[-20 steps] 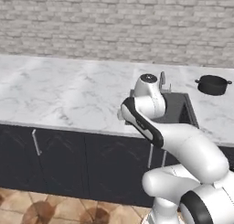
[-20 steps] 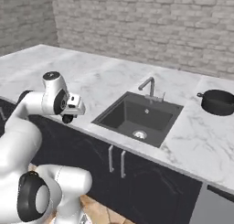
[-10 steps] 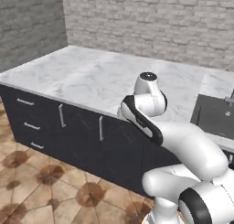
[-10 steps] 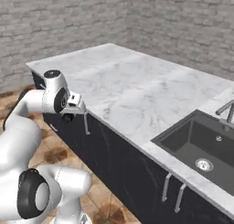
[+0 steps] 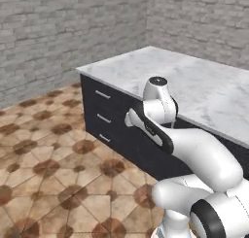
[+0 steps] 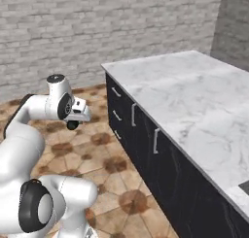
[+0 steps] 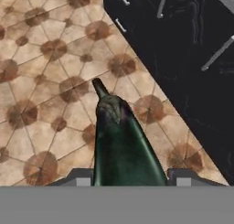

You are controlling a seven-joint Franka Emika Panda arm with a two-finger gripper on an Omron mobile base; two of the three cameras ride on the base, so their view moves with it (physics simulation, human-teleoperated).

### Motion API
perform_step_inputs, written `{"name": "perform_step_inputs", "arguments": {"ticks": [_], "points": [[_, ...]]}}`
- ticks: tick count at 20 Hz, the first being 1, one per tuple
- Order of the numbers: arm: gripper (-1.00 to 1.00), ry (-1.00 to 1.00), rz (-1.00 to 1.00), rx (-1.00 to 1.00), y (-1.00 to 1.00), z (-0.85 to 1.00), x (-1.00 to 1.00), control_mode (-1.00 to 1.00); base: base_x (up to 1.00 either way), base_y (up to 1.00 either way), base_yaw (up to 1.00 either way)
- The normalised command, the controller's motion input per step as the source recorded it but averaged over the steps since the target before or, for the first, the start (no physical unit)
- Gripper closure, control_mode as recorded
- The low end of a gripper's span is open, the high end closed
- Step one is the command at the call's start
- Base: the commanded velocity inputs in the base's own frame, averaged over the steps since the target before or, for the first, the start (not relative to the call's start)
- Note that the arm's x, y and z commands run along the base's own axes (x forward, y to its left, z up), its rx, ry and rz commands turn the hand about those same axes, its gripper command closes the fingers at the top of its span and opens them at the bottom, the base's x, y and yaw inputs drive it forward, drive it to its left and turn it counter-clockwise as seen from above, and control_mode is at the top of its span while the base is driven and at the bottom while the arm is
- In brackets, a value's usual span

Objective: Turn on the sink faucet. Then move the eggplant from the counter to the sink. Turn off the sink. Move the vegetable from the sink to the pot next to the stove. Finally move the pot to the front center burner.

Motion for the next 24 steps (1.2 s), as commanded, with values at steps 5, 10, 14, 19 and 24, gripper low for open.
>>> {"name": "perform_step_inputs", "arguments": {"ticks": [5,10,14,19,24], "points": [[1.0,0.0,0.0,0.0,0.0,0.0,0.0,1.0,0.0,0.69,0.54],[1.0,0.0,0.0,0.0,0.0,0.0,0.0,1.0,-0.01,0.57,0.58],[1.0,0.0,0.0,0.0,0.0,0.0,0.0,1.0,0.0,0.49,0.58],[1.0,0.0,0.0,0.0,0.0,0.0,0.0,1.0,-0.08,0.24,0.55],[1.0,0.0,0.0,0.0,0.0,0.0,0.0,1.0,-0.15,0.08,0.56]]}}
